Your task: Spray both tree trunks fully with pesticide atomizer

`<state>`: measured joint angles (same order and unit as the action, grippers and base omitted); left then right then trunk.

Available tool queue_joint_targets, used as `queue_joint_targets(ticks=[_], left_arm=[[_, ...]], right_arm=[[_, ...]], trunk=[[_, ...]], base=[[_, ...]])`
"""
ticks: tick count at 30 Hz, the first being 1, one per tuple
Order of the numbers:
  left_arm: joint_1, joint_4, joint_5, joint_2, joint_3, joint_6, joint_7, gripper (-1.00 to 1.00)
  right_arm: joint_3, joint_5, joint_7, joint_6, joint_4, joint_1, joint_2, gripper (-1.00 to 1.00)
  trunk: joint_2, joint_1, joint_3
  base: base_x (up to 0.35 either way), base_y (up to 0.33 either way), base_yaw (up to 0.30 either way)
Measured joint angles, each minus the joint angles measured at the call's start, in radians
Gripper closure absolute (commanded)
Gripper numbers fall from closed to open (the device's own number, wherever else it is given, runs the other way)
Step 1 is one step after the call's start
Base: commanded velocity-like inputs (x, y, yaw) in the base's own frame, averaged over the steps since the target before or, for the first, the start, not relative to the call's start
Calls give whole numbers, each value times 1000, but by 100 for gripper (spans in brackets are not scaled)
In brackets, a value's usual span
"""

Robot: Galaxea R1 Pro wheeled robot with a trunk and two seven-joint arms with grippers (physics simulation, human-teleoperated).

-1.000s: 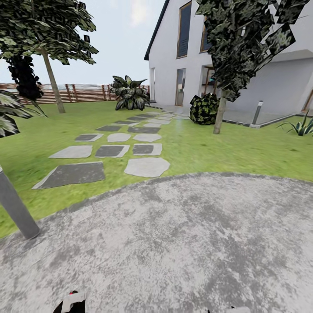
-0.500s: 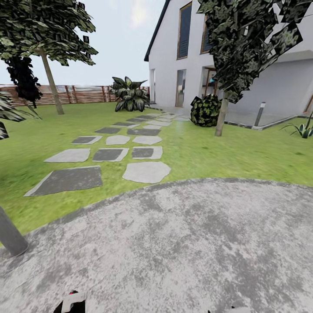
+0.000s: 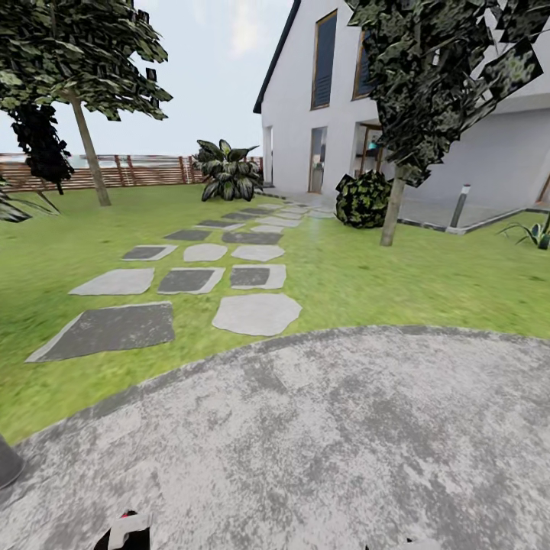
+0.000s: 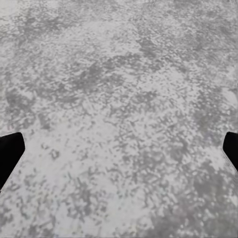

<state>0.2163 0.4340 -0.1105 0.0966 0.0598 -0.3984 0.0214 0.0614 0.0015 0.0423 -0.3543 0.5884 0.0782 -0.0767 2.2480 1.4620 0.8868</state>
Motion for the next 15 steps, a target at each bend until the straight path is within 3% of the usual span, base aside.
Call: queue_joint_targets(ticks=[15], left_arm=[[0, 0, -1, 0, 0, 0, 0, 100]], right_arm=[[1, 0, 1, 0, 0, 0, 0, -100]], trunk=[[0, 0, -17]], base=[[334, -63, 163]])
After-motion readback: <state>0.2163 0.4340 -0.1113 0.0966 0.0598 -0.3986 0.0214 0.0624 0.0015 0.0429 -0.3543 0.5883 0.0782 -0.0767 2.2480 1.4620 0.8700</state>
